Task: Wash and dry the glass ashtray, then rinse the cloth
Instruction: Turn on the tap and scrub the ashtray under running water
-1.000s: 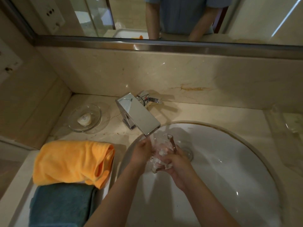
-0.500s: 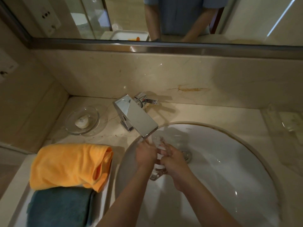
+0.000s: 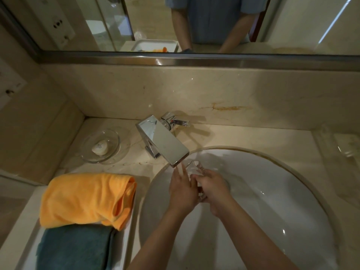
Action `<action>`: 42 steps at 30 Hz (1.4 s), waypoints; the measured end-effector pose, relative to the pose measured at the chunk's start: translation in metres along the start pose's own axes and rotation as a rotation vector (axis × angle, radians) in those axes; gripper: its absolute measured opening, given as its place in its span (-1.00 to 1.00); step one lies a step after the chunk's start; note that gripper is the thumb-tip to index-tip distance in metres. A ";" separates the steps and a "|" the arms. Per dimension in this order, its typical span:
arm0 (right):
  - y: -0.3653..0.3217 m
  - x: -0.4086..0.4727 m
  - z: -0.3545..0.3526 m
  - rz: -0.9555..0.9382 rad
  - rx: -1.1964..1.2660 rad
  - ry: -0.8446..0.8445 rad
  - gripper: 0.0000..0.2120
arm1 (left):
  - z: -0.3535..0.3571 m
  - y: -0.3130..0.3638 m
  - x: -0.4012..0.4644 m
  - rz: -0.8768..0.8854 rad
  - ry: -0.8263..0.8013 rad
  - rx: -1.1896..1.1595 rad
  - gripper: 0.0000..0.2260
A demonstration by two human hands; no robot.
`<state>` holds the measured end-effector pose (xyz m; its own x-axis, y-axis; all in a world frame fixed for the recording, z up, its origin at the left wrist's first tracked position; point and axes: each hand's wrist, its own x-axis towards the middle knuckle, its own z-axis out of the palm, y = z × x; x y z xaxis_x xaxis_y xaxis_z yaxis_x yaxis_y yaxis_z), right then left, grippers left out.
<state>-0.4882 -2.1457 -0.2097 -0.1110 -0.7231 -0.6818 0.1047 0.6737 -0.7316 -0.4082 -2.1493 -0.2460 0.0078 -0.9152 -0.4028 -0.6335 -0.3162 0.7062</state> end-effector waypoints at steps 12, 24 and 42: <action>0.006 0.008 -0.007 0.045 0.103 0.052 -0.91 | 0.009 -0.018 -0.023 0.316 -0.076 0.200 -0.53; 0.000 0.018 -0.025 0.258 0.549 -0.167 -0.50 | -0.021 -0.031 -0.017 0.500 -0.013 0.135 -0.67; 0.022 0.035 -0.010 0.432 0.631 -0.128 -0.84 | -0.041 -0.025 0.015 0.362 -0.218 0.034 -0.68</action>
<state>-0.5000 -2.1546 -0.2496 0.1787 -0.4542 -0.8728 0.6599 0.7133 -0.2361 -0.3605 -2.1656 -0.2462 -0.3820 -0.8901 -0.2485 -0.5901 0.0280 0.8068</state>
